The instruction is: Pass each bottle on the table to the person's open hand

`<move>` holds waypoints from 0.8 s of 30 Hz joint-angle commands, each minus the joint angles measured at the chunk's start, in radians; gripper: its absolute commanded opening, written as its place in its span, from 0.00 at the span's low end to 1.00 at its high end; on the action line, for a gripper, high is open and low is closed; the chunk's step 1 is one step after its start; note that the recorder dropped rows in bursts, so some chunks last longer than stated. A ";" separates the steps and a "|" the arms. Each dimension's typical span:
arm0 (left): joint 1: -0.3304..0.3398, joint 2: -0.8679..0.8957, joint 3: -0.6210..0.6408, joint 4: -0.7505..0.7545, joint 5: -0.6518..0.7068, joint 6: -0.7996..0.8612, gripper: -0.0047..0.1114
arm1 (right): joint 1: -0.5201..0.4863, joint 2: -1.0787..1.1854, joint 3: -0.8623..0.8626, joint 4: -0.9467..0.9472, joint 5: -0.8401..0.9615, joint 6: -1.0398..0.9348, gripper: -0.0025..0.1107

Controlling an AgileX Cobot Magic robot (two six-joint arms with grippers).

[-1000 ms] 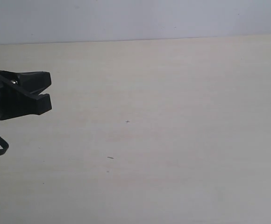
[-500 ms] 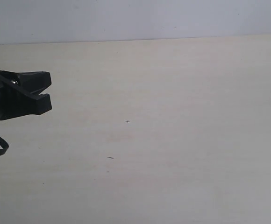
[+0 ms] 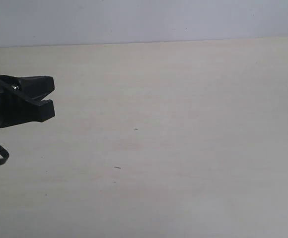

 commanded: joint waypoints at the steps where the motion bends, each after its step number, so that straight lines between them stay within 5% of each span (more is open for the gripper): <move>1: 0.002 -0.004 0.004 -0.001 -0.006 0.003 0.04 | -0.004 -0.006 0.041 -0.024 -0.021 -0.009 0.02; 24: 0.002 -0.009 0.004 -0.001 -0.006 0.008 0.04 | -0.004 -0.006 0.043 -0.015 -0.006 -0.002 0.02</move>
